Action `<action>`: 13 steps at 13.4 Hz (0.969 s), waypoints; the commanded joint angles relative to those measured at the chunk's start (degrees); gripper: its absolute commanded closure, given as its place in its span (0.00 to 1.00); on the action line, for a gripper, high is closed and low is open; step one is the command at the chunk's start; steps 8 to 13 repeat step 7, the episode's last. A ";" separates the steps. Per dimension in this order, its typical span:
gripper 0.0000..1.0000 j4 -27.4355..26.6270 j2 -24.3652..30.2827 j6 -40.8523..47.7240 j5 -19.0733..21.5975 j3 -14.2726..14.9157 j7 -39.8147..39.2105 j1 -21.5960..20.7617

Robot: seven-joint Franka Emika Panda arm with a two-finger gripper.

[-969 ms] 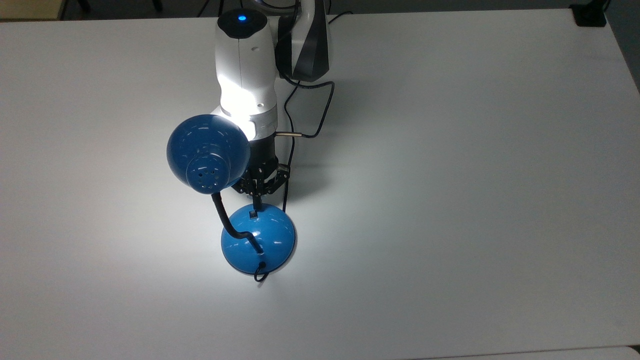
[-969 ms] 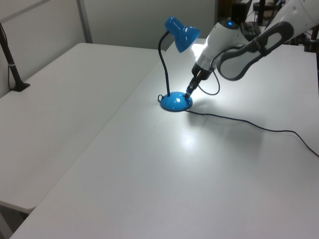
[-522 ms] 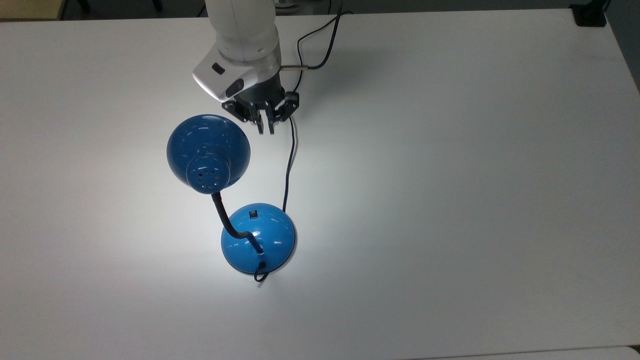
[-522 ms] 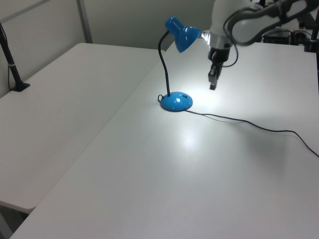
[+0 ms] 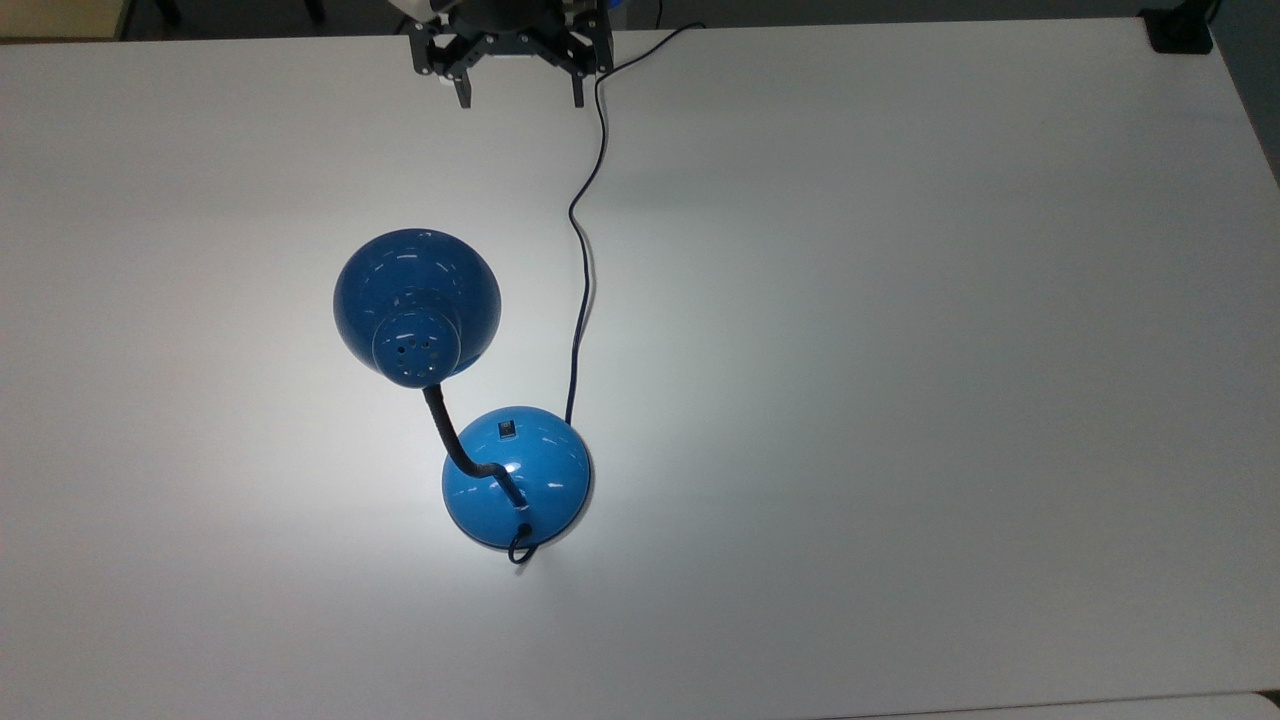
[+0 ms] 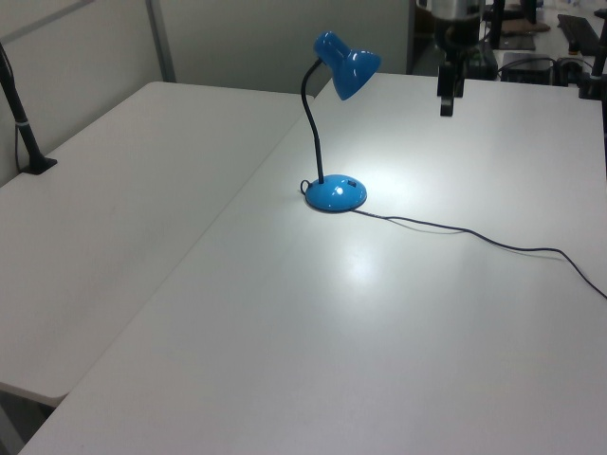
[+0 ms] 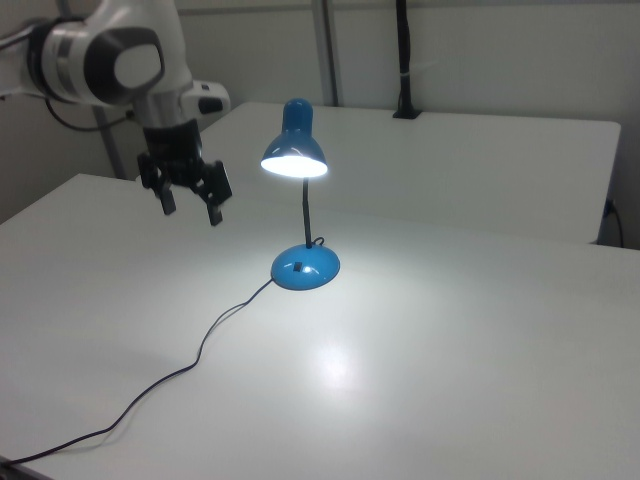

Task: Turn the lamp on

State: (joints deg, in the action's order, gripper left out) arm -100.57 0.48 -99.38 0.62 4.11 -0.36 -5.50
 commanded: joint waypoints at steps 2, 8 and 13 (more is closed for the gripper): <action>0.00 6.78 -0.92 1.82 -0.09 -0.86 0.11 3.74; 0.00 6.70 -0.39 2.17 -0.80 -0.86 -0.34 3.31; 0.00 6.70 -0.39 2.17 -0.80 -0.86 -0.34 3.31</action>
